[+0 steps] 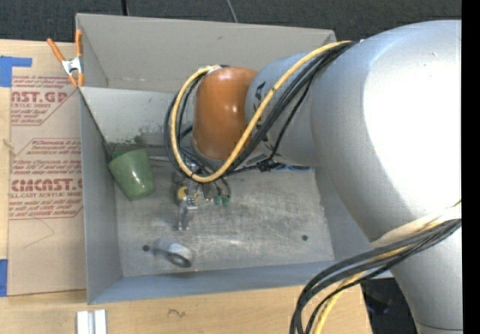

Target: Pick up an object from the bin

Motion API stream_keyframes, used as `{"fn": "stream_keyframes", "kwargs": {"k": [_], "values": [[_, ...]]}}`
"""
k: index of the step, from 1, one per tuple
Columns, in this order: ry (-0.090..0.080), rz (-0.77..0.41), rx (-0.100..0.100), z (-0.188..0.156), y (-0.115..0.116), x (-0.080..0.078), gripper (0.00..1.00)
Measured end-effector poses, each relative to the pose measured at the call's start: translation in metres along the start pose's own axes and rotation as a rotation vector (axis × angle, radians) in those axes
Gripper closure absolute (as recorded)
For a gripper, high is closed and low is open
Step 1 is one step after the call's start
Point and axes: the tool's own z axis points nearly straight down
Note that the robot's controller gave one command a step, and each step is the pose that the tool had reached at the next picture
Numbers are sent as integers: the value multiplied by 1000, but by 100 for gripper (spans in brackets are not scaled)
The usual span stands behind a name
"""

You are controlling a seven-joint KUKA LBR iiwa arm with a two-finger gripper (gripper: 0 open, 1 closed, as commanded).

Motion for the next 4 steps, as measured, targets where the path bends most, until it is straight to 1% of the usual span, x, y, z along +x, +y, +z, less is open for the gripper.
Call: {"fn": "stream_keyframes", "kwargs": {"k": [1, 2, 3, 4], "values": [[11, 2, 2, 0, -1, 2, 100], [-3, -50, 2, -109, -20, 19, 100], [-4, -425, 1, -252, -3, 33, 100], [2, -424, 1, -249, -4, 34, 100]]}}
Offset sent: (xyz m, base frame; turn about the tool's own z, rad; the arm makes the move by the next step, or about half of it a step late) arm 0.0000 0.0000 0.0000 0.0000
